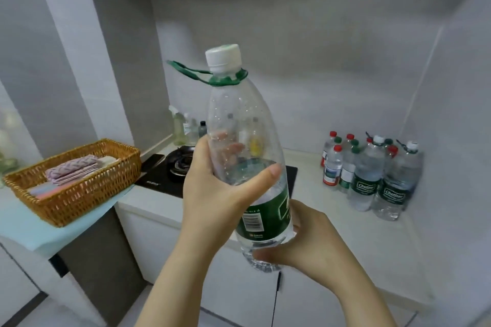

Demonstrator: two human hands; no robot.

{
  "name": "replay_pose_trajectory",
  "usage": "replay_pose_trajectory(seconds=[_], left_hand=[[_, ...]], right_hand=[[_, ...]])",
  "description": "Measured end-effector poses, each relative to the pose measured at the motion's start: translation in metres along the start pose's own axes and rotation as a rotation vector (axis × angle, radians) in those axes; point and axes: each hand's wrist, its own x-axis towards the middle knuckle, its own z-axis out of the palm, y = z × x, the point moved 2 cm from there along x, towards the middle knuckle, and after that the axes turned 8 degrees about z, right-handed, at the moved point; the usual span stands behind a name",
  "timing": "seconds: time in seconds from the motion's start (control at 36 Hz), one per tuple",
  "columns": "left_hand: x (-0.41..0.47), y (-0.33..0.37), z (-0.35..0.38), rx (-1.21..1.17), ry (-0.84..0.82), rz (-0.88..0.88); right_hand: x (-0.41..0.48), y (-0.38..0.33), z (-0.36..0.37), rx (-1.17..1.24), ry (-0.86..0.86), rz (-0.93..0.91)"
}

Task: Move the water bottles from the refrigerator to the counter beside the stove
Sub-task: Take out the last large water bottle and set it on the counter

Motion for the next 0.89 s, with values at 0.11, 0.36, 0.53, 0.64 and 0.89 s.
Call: replay_pose_trajectory(seconds=[0.11,0.36,0.53,0.64,0.89], left_hand=[[0.013,-0.013,0.042,-0.004,-0.055,-0.004],[0.041,-0.054,0.110,-0.012,-0.160,-0.055],[0.074,-0.088,0.147,-0.045,-0.237,-0.062],[0.101,-0.111,0.171,-0.093,-0.288,-0.069],[0.162,-0.164,0.220,-0.159,-0.405,-0.099]], right_hand=[[0.018,0.030,-0.026,0.023,0.030,0.051],[0.058,0.081,-0.059,0.048,0.100,0.141],[0.098,0.105,-0.074,0.043,0.153,0.202],[0.131,0.117,-0.086,0.034,0.196,0.231],[0.203,0.140,-0.104,0.079,0.253,0.313]])
